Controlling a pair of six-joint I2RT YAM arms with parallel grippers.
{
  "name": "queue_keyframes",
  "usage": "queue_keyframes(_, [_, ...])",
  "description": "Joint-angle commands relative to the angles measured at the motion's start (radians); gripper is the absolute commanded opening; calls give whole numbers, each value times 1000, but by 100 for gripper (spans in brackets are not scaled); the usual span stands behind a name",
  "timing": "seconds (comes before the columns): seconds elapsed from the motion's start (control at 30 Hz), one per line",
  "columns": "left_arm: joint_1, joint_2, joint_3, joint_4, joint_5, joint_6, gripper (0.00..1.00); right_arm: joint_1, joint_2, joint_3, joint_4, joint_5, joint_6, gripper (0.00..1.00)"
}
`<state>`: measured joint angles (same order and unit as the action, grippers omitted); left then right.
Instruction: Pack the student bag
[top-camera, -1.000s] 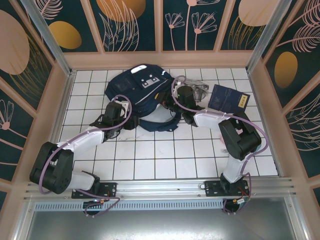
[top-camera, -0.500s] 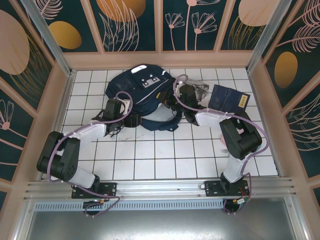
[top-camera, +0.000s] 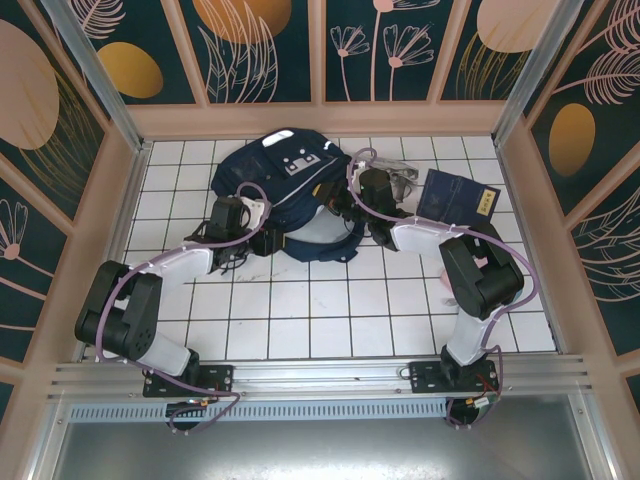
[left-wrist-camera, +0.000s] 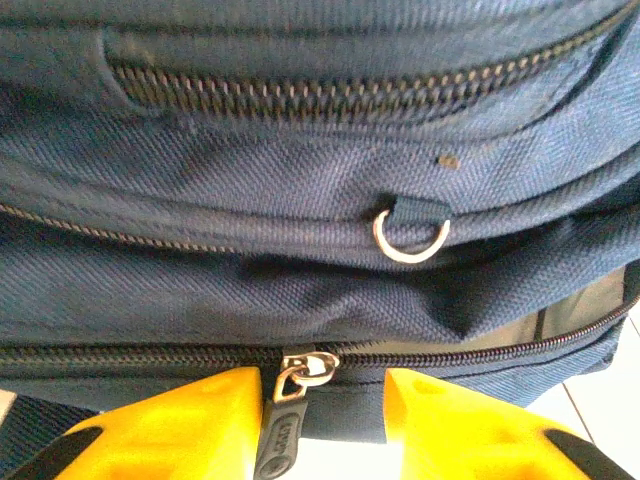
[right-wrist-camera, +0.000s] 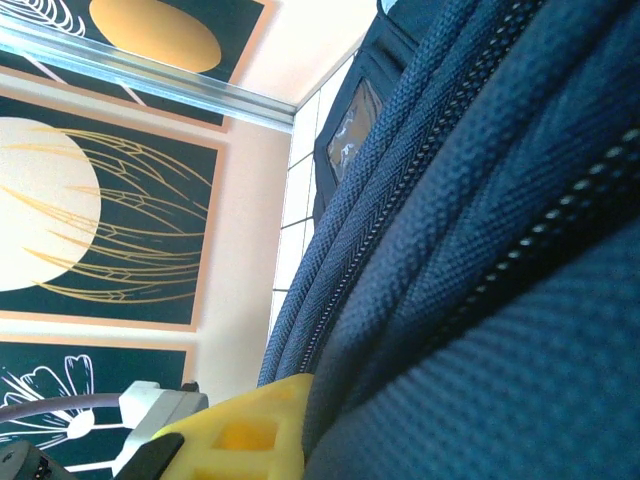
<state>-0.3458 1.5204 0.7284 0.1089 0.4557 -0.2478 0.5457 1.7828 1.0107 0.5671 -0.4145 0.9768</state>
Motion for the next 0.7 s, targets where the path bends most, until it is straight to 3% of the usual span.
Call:
queue_keyframes(0.0, [2,-6,-18,27,4,-20,38,-21,-21,52,77,14,4,13])
queue_keyframes(0.1, [2,-11,-21,8,-38,-7,45,-22,-23,51,76,15,2,13])
queue_keyframes(0.2, [2,0,-21,13,-52,-18,44,-21,-24,51,74,17,-1,13])
queue_keyframes(0.5, [2,27,-57,71,-86,-49,29,-21,-25,49,78,16,4,13])
queue_keyframes(0.67, [2,14,-52,71,-138,-42,15,-21,-28,45,73,24,0,13])
